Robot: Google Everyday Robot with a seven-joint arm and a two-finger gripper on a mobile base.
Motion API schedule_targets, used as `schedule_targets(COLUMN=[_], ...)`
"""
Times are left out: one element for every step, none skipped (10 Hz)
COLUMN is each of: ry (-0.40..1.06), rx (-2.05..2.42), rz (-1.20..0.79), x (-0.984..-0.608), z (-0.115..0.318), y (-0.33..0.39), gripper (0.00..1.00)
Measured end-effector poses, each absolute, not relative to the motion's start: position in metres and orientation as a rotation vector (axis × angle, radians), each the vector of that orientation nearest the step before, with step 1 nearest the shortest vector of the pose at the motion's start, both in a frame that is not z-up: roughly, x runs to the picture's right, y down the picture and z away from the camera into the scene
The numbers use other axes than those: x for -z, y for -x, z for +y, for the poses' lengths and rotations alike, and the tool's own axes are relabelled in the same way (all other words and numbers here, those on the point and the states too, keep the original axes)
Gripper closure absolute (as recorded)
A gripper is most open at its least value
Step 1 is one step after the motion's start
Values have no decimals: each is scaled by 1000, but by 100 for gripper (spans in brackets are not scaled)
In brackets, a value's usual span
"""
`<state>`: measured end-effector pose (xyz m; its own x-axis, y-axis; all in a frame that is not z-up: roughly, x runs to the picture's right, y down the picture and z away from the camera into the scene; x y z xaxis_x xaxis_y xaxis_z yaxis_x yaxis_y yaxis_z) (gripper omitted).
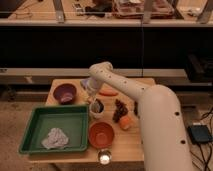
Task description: Place banana in plastic cup
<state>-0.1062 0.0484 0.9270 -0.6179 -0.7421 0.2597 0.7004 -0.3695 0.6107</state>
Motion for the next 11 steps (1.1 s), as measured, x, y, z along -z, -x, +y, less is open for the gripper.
schedule_targets(ry=[-70, -66, -66, -70, -81, -104, -127, -158, -195, -228, -252], rx=[2066, 2078, 2086, 2090, 2087, 2071, 2056, 2029, 1992, 1953, 1928], rz=[-884, -887, -889, -889, -889, -889, -891, -895, -903, -905, -898], x=[-929, -930, -931, -930, -928, -922, -917, -907, -897, -888, -880], z=[52, 57, 58, 58, 56, 48, 41, 28, 14, 0, -13], y=[108, 110, 112, 113, 114, 113, 112, 109, 105, 97, 88], gripper=[50, 58, 68, 76, 86, 96, 100, 100, 100, 100, 100])
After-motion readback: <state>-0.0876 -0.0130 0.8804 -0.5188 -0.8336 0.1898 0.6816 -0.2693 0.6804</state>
